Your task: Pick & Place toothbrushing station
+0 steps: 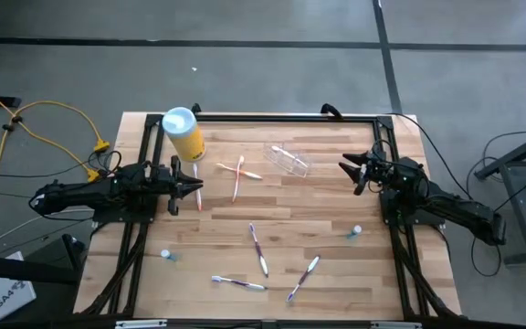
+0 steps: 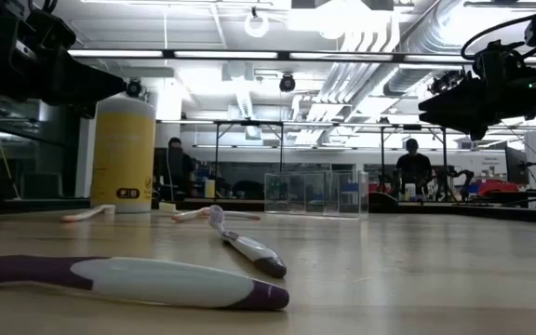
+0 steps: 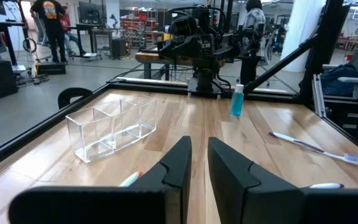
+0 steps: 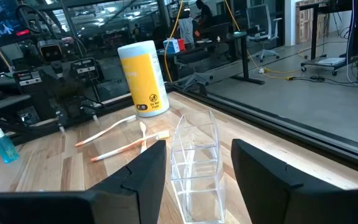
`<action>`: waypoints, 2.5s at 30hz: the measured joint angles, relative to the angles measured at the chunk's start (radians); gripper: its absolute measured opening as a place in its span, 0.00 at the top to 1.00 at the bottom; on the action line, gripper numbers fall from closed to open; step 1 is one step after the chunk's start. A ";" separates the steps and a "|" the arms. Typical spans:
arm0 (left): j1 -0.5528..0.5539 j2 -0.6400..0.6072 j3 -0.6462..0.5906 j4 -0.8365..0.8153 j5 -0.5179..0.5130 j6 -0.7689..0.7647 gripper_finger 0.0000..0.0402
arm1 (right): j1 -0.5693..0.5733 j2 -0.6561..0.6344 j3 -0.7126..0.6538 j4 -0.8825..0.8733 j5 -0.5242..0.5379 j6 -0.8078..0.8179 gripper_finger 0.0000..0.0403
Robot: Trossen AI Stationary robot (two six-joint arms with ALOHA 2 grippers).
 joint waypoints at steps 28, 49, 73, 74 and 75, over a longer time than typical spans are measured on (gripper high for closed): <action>0.000 0.000 0.000 0.000 0.000 0.000 0.88 | 0.000 0.000 0.000 0.000 0.000 0.000 0.57; 0.000 0.000 0.000 0.000 0.000 0.000 0.88 | 0.000 0.000 0.000 0.000 0.000 0.000 0.57; 0.000 0.000 0.000 0.032 -0.039 -0.061 0.88 | 0.000 0.000 0.000 0.038 0.103 -0.004 0.57; 0.000 0.000 0.000 0.034 -0.039 -0.061 0.88 | 0.000 0.000 0.000 0.046 0.102 0.000 0.57; 0.000 0.000 0.000 0.033 -0.039 -0.061 0.88 | 0.000 0.000 0.000 0.052 0.102 0.000 0.57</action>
